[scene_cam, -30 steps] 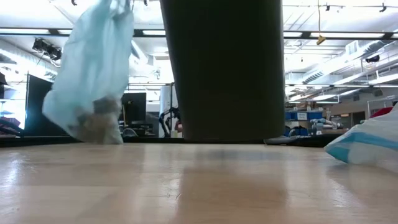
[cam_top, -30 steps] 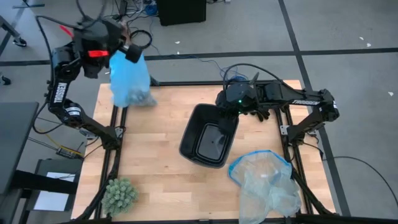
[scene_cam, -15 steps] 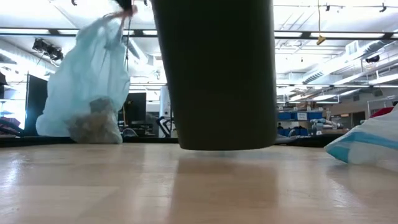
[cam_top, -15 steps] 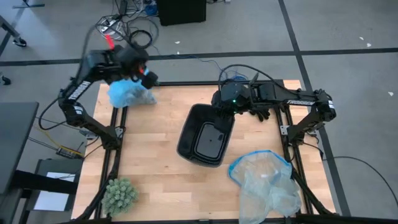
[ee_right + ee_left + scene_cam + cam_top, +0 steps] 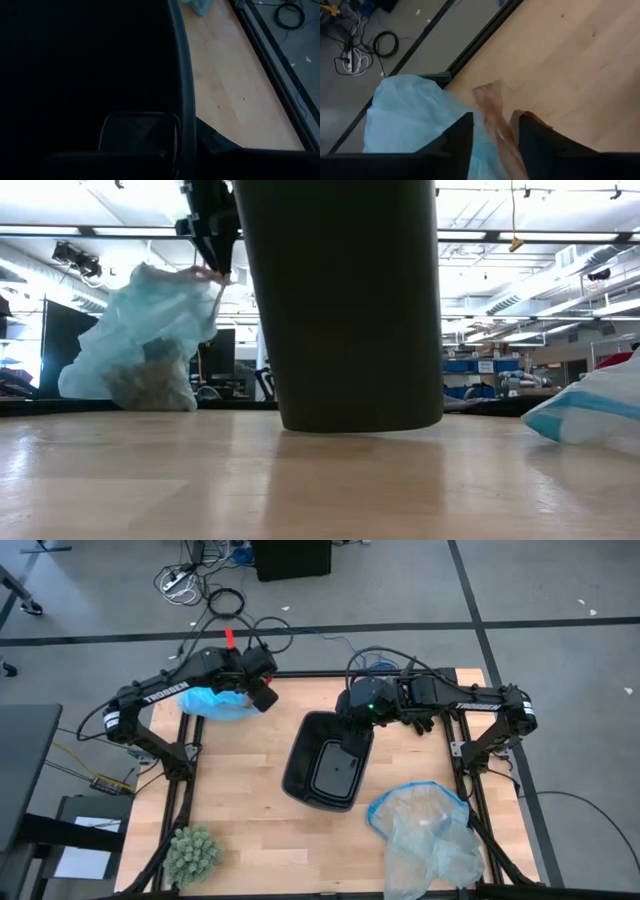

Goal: Place trash/remove bag and relplace
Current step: Remove the trash bag from the bin

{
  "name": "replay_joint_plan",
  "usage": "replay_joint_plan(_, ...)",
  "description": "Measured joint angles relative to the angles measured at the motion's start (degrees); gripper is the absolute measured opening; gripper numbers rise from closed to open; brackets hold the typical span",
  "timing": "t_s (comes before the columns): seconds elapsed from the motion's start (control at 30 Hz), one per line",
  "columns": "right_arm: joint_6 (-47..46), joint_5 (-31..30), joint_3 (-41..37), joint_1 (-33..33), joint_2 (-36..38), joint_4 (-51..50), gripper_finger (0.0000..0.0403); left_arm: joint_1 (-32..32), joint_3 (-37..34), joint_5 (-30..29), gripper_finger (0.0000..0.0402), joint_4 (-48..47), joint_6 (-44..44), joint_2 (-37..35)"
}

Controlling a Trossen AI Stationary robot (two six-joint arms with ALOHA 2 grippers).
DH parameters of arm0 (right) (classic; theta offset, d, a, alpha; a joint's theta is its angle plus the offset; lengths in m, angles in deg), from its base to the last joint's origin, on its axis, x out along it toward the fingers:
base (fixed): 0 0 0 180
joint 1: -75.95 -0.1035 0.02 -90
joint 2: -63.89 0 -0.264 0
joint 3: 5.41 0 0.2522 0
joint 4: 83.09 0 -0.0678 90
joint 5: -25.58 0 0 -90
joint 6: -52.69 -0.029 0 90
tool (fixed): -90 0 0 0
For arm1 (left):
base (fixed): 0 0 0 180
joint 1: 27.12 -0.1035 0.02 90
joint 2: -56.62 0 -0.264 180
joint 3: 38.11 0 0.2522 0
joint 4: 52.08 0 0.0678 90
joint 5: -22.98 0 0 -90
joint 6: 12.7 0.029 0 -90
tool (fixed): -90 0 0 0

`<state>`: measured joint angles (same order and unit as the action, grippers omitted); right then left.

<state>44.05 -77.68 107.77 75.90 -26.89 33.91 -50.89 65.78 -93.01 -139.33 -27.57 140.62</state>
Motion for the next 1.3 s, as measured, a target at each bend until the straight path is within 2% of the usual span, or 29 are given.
replay_joint_plan(0.2, 3.29, 1.12, 0.00, 0.46, 0.00, 0.07, 0.0024, 0.92, 0.13, -0.05, 0.0194, 0.04, -1.00, -0.06)
replay_joint_plan(0.43, 10.85, 3.33, -1.08, 2.81, 0.04, 2.38, 0.0025, 6.57, 8.44, 1.21, 0.0221, -2.66, -2.66, -0.06)
replay_joint_plan(0.67, 19.18, 12.75, -1.25, 8.23, -0.04, 7.11, 0.0027, 13.39, 20.75, 0.00, 0.0232, -2.54, -3.62, -0.17)
replay_joint_plan(0.8, 21.46, 19.55, -1.29, 11.73, -0.37, 8.62, 0.0027, 15.01, 24.56, -1.70, 0.0232, -2.60, -4.89, -0.18)
replay_joint_plan(0.93, 22.85, 23.41, -1.29, 14.15, -2.44, 10.40, 0.0025, 15.28, 24.78, -3.82, 0.0232, -6.38, -8.50, -0.12)
replay_joint_plan(1.03, 22.58, 26.95, -1.20, 15.52, -4.75, 11.82, 0.0027, 14.74, 23.86, -10.62, 0.0230, -16.53, -13.11, 0.37)
replay_joint_plan(1.1, 21.91, 28.27, -1.16, 15.80, -6.56, 12.13, 0.0029, 13.85, 21.05, -14.70, 0.0230, -15.88, -14.64, 0.25)
replay_joint_plan(1.23, 20.35, 30.09, -1.11, 15.32, -9.73, 11.79, 0.0029, 12.55, 15.70, -15.42, 0.0230, -15.43, -15.74, -1.83)
replay_joint_plan(1.3, 19.69, 30.06, -1.03, 15.06, -10.15, 12.45, 0.0031, 11.32, 13.73, -18.76, 0.0231, -17.15, -16.66, -1.89)
